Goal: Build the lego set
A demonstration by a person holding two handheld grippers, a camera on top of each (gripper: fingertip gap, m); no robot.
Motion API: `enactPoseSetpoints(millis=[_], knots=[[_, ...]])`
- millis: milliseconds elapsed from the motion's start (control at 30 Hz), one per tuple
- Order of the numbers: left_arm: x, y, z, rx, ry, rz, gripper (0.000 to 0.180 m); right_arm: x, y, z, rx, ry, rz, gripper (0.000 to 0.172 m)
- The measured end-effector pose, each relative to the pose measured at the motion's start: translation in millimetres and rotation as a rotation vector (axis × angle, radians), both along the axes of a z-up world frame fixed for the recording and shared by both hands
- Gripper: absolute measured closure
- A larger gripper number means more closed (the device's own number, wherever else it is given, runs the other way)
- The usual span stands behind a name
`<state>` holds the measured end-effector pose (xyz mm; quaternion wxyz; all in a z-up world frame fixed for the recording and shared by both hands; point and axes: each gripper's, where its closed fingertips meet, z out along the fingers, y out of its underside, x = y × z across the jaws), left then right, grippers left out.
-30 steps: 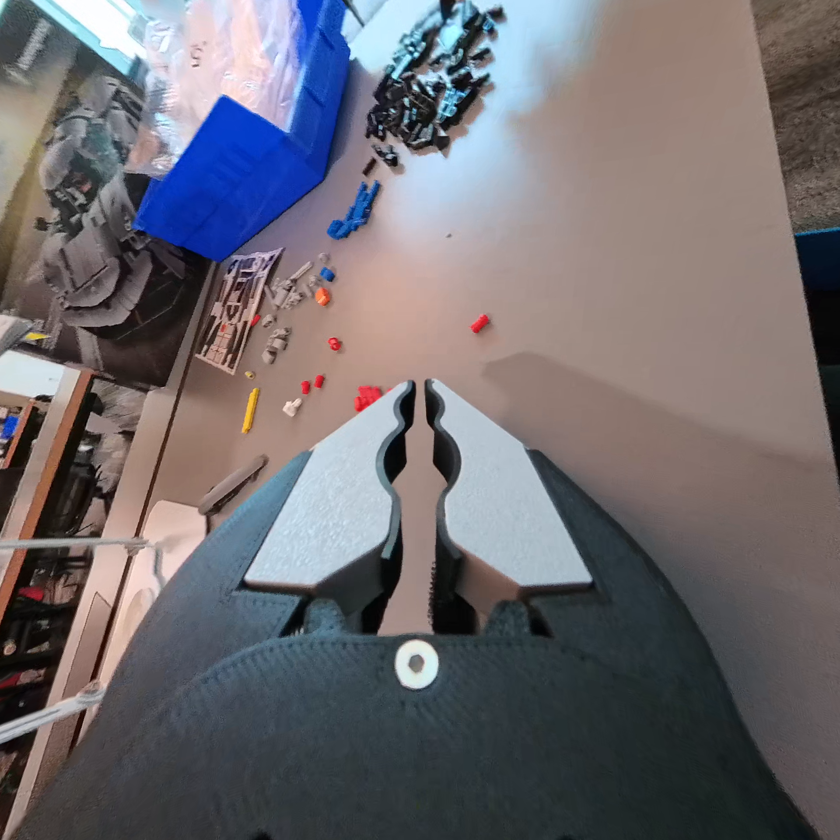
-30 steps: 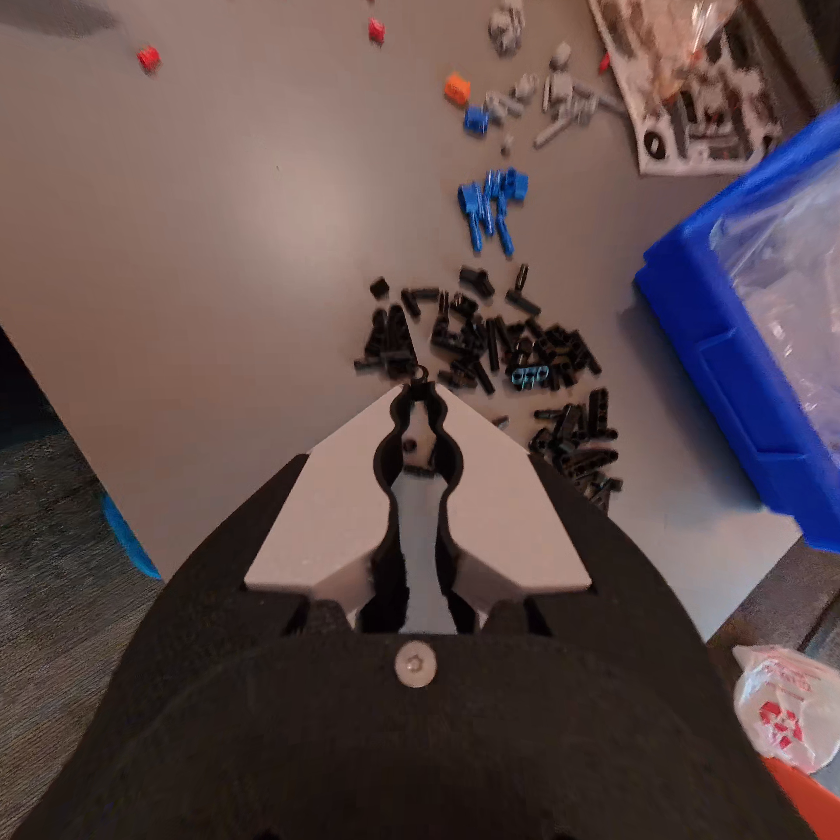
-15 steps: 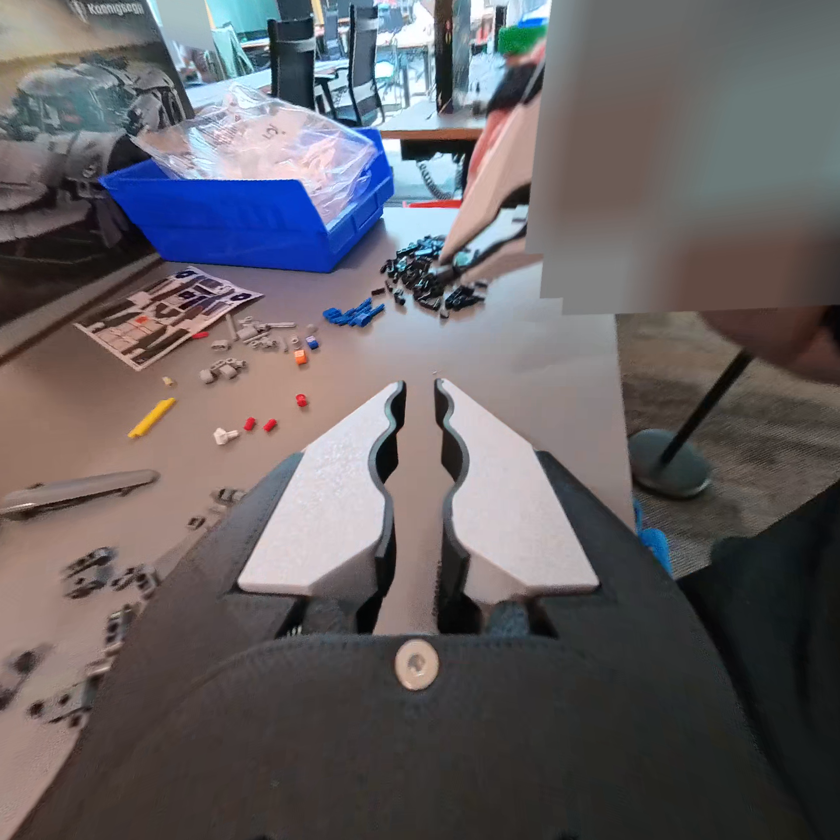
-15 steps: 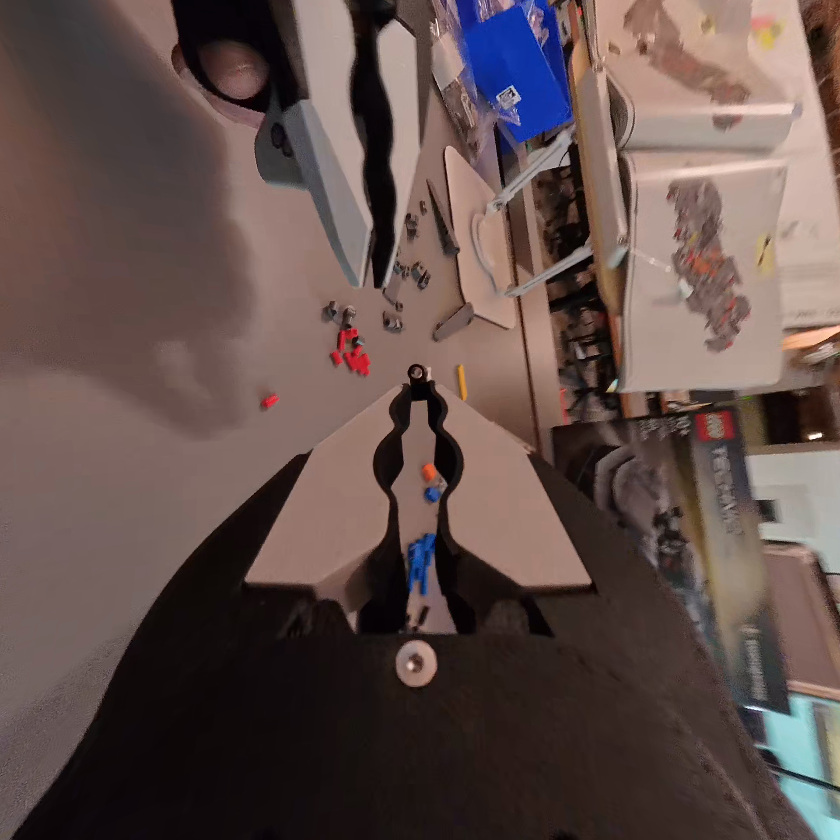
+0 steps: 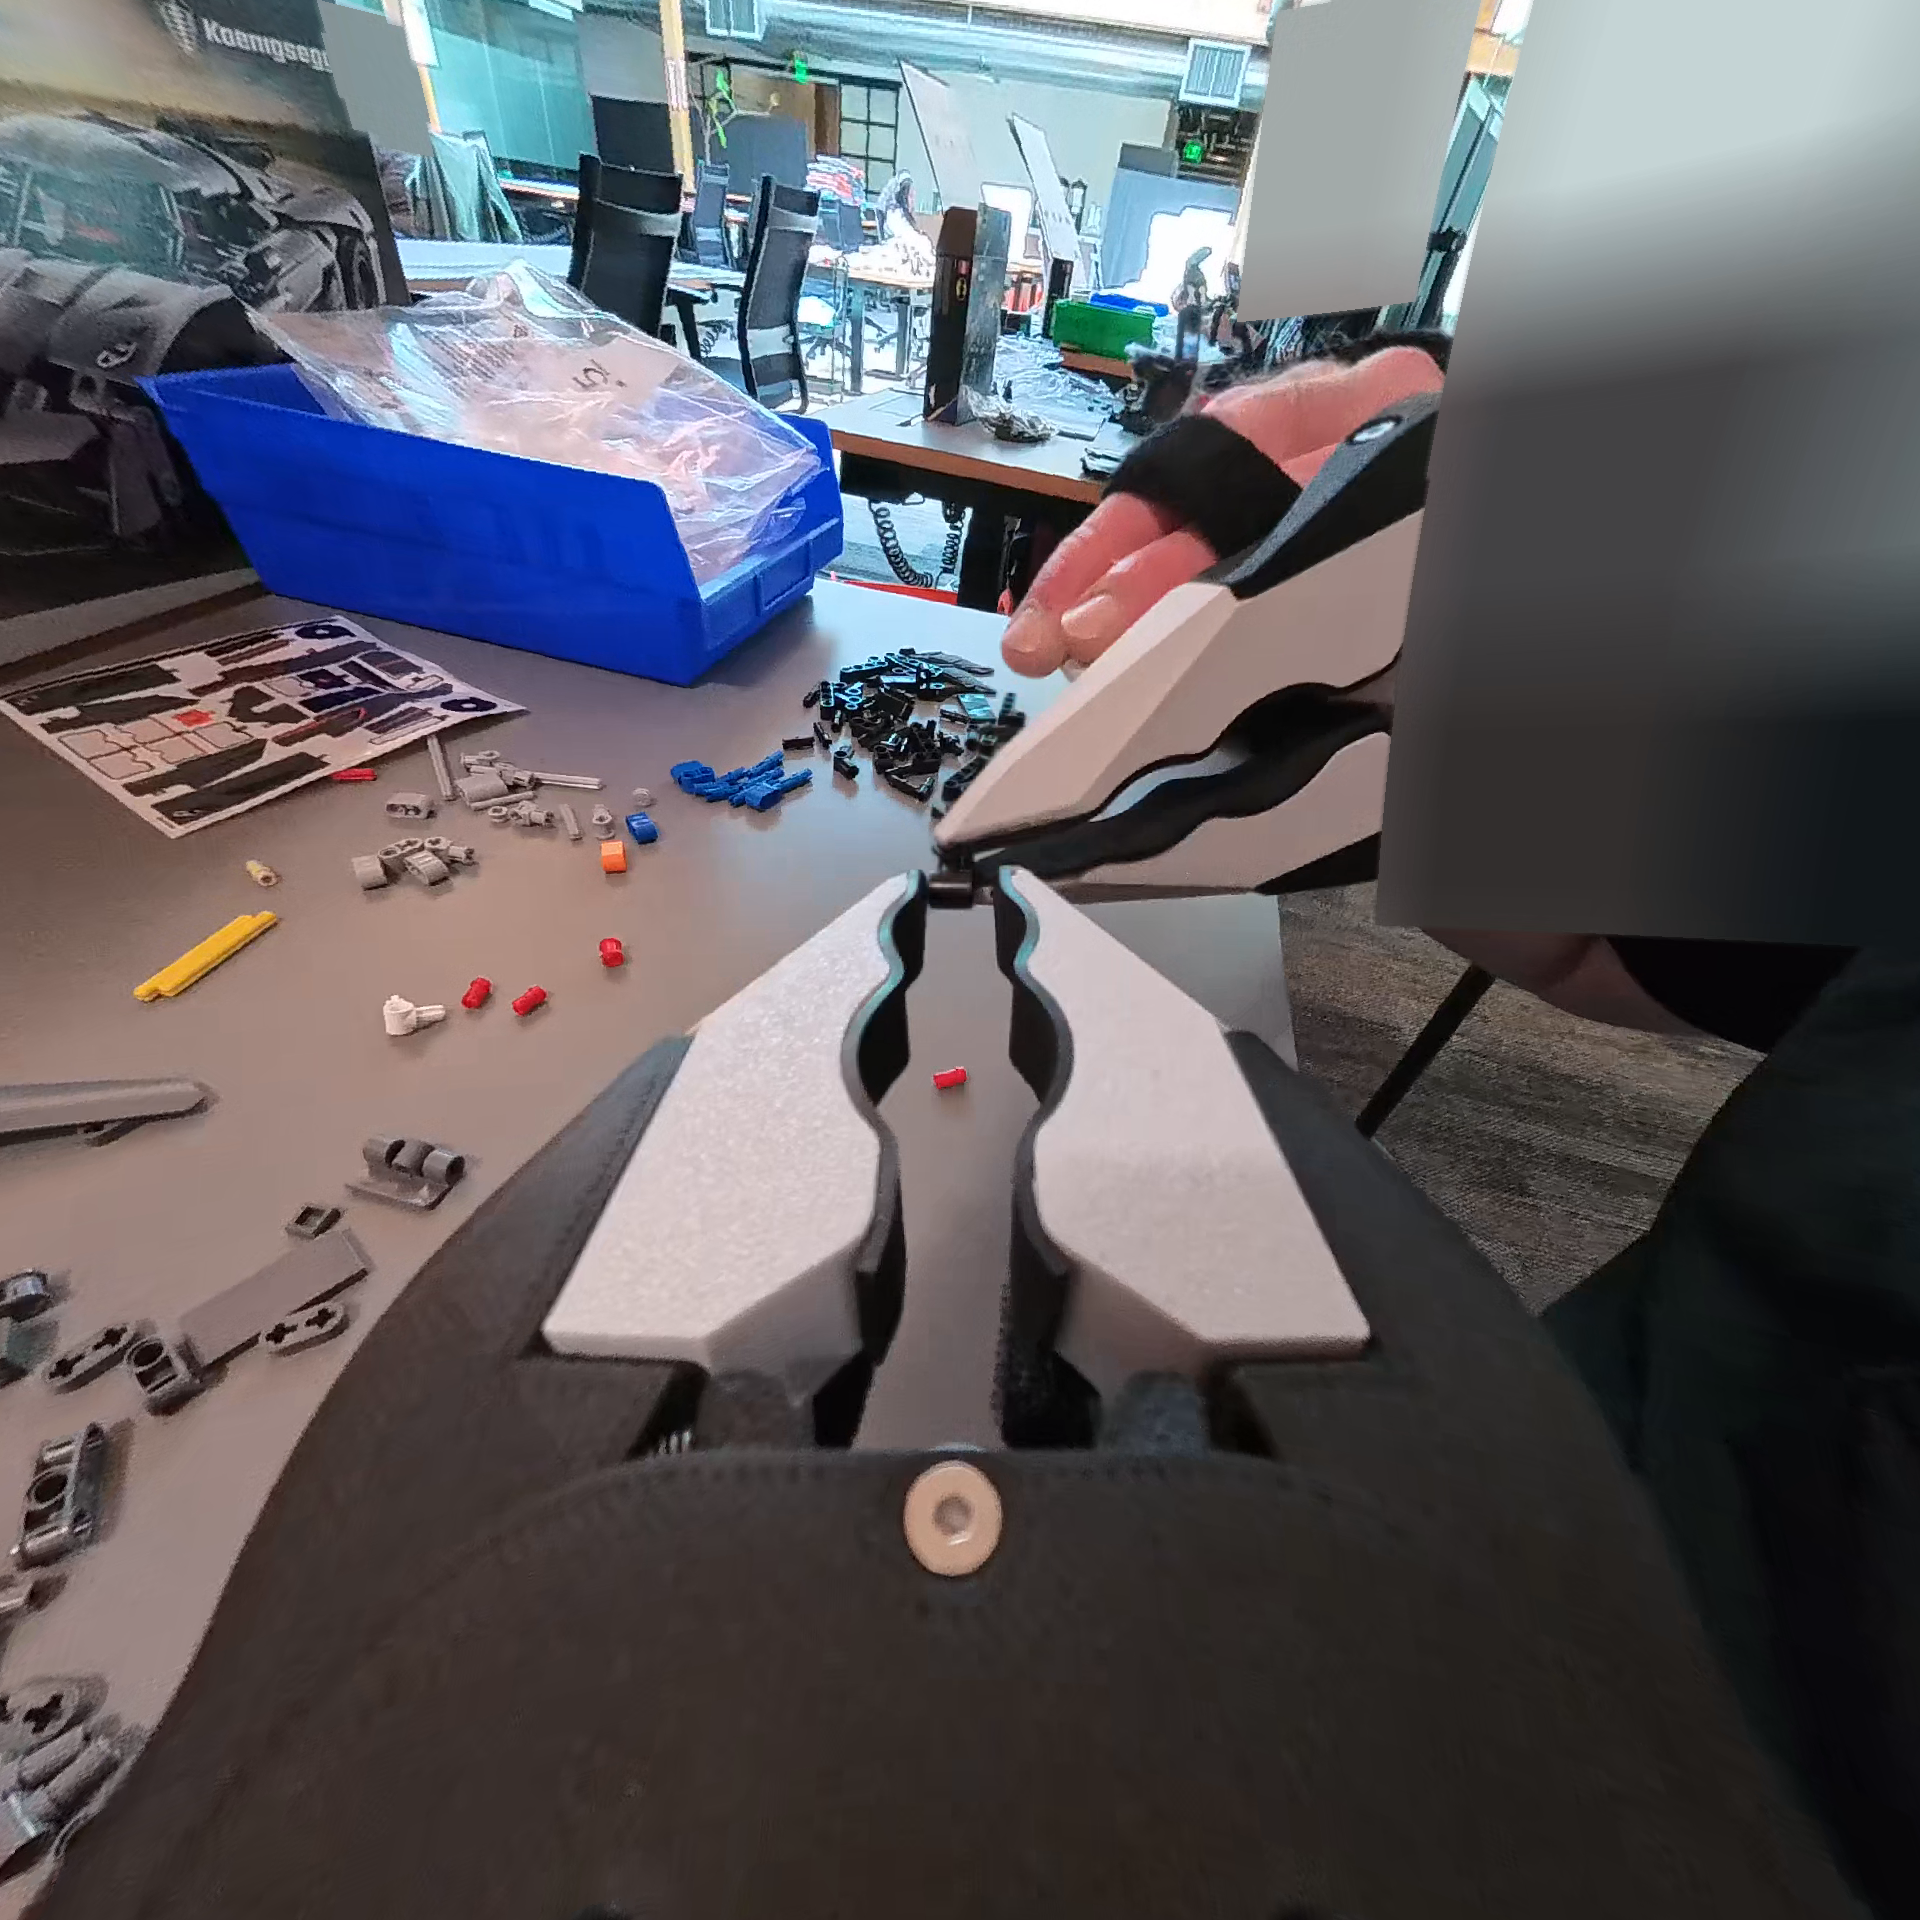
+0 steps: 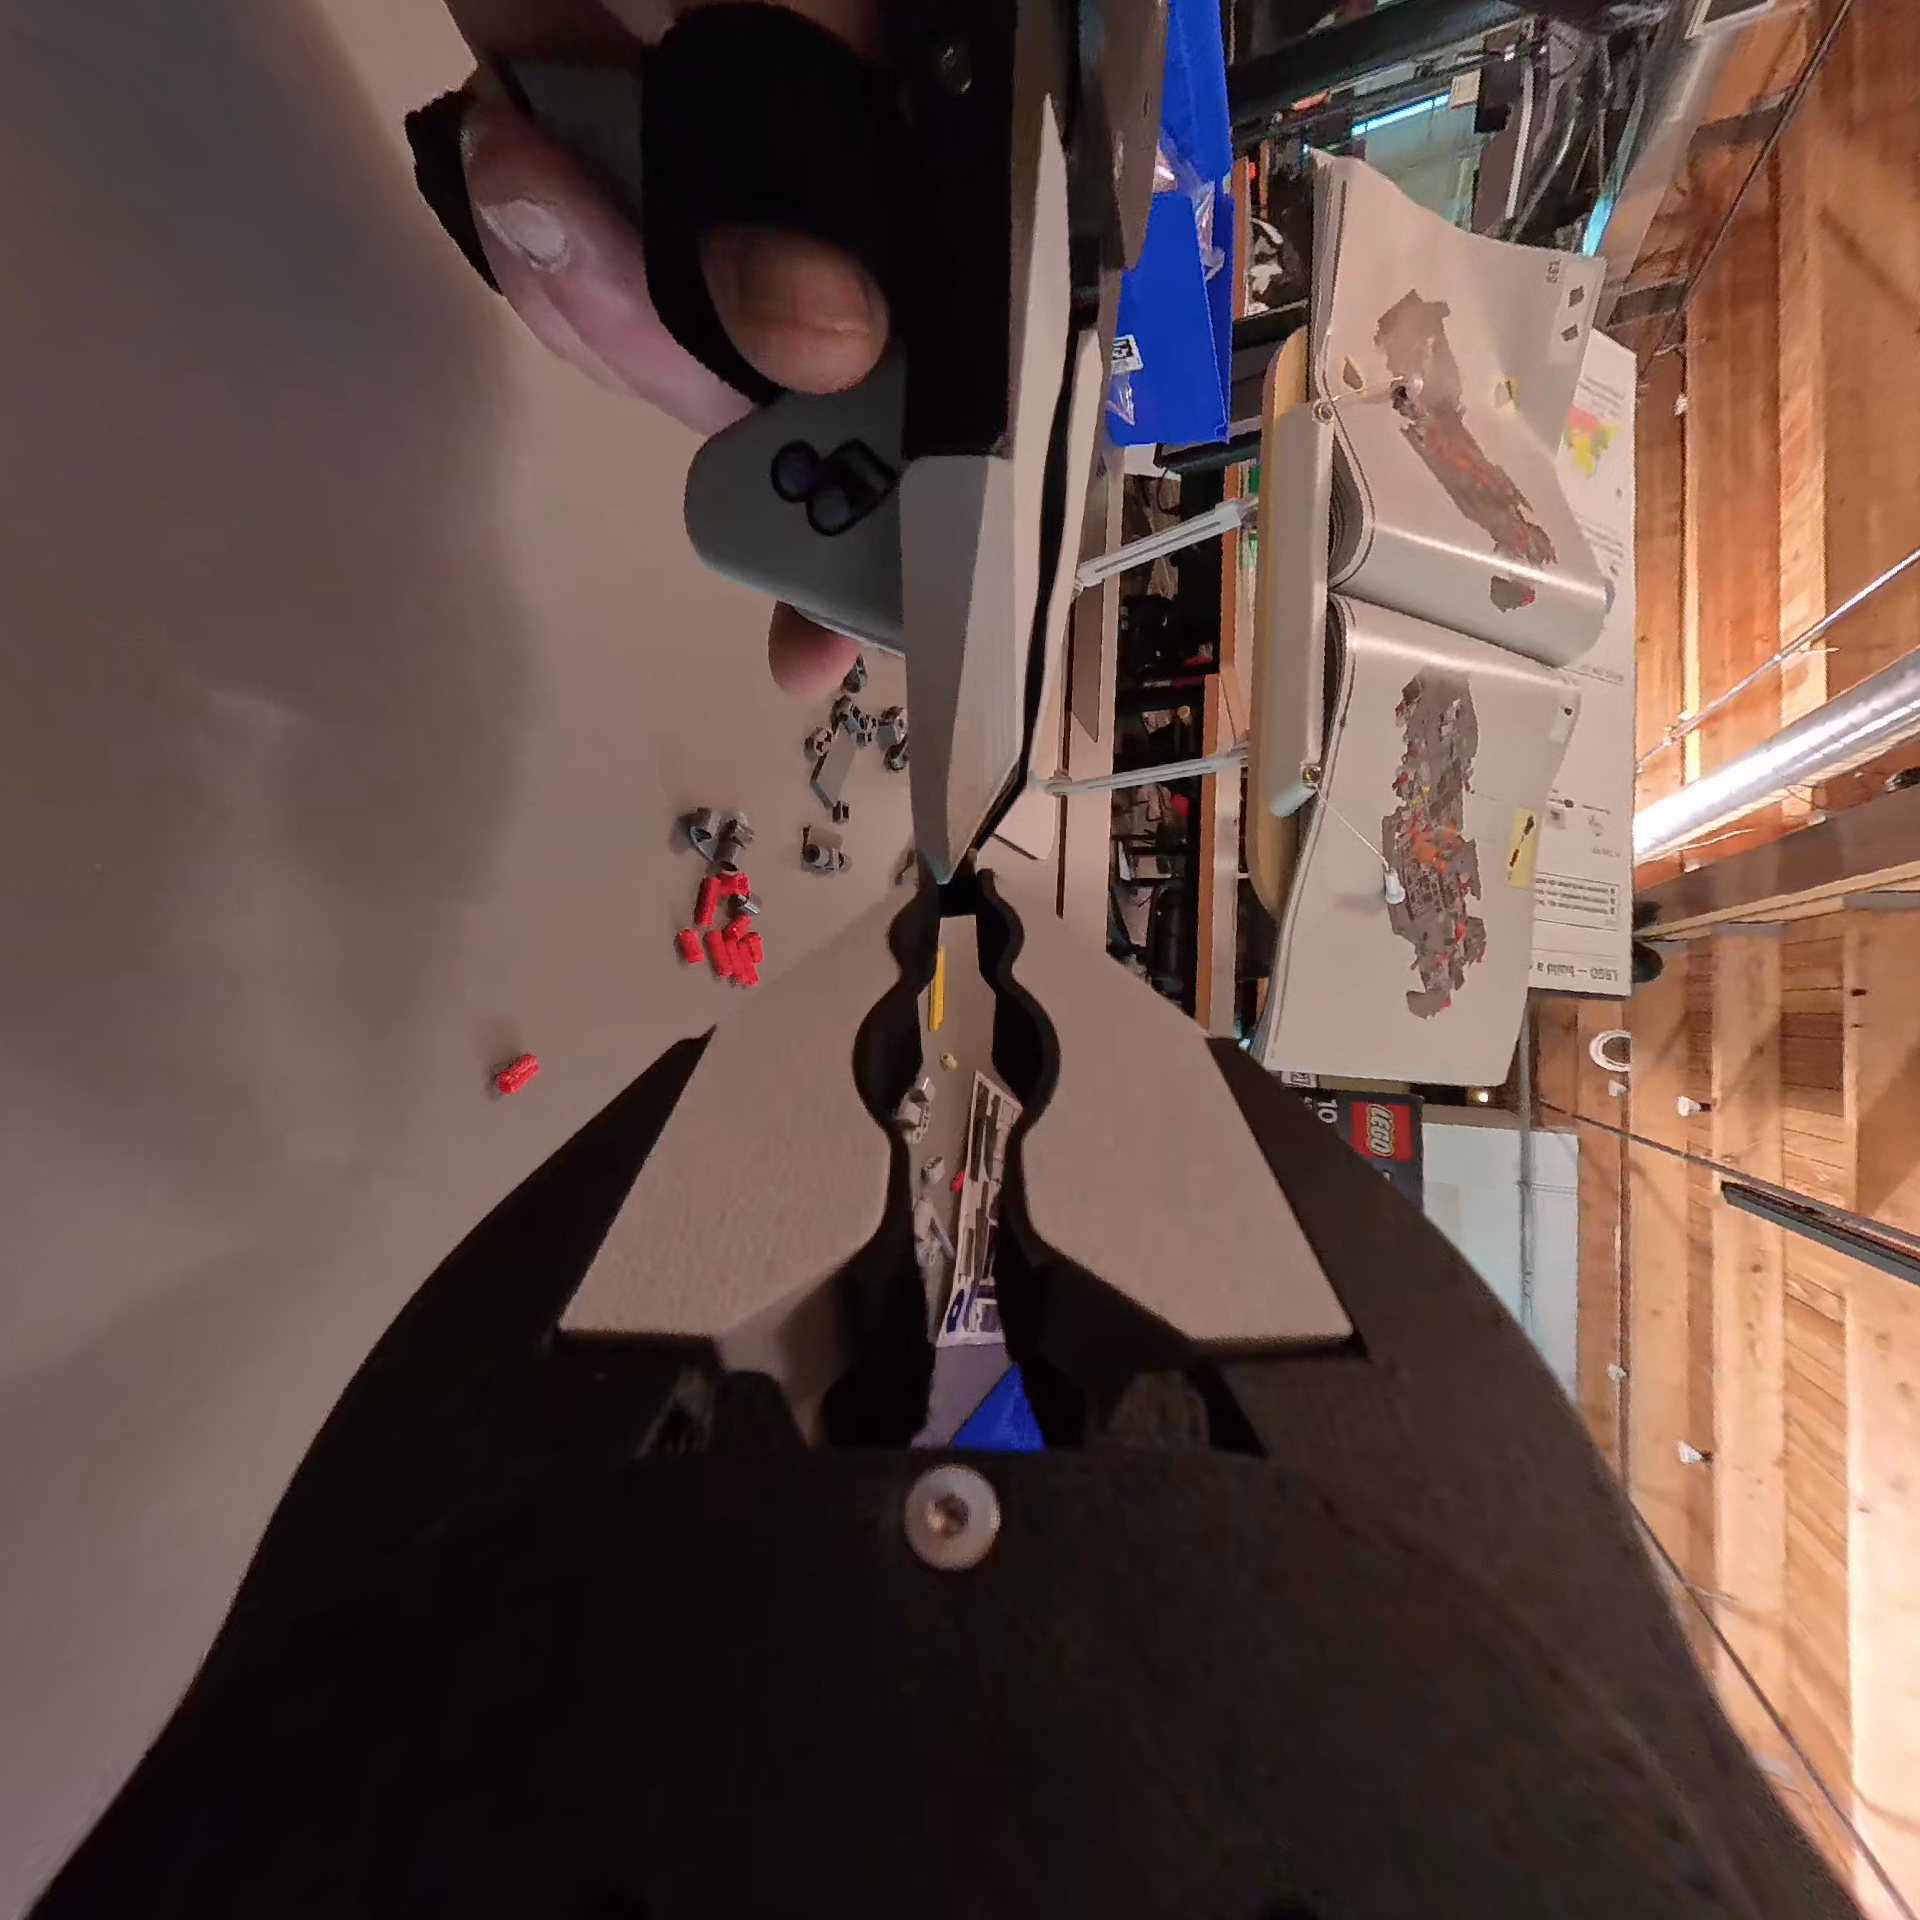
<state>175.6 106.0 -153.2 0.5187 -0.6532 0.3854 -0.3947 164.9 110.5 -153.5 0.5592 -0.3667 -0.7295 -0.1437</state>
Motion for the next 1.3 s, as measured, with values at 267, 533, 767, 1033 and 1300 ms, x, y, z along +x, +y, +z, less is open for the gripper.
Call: enactPoseSetpoints(millis=[267,533,767,1033,1300], knots=[[-5.4,-3.2,-0.2,-0.039,-0.048,-0.010,0.170,-5.2,-4.1,-0.9,0.028,0.003,0.019,0.168],[-7.6,-8.1,2.1,-0.054,-0.080,-0.029,0.174,-7.9,-9.2,1.2,0.048,0.009,0.031,0.168],[-15.5,-16.9,1.4,-0.019,-0.065,0.021,0.175,-13.7,-19.2,1.8,0.018,0.024,0.051,0.156],[-45.7,-22.7,-16.8,0.257,0.225,0.158,0.175,2.4,6.8,-13.0,-0.382,0.047,-0.033,0.161],[-54.6,-18.3,-38.4,0.312,0.323,0.182,0.175,8.9,49.6,-77.2,-0.755,-0.104,-0.095,0.167]])
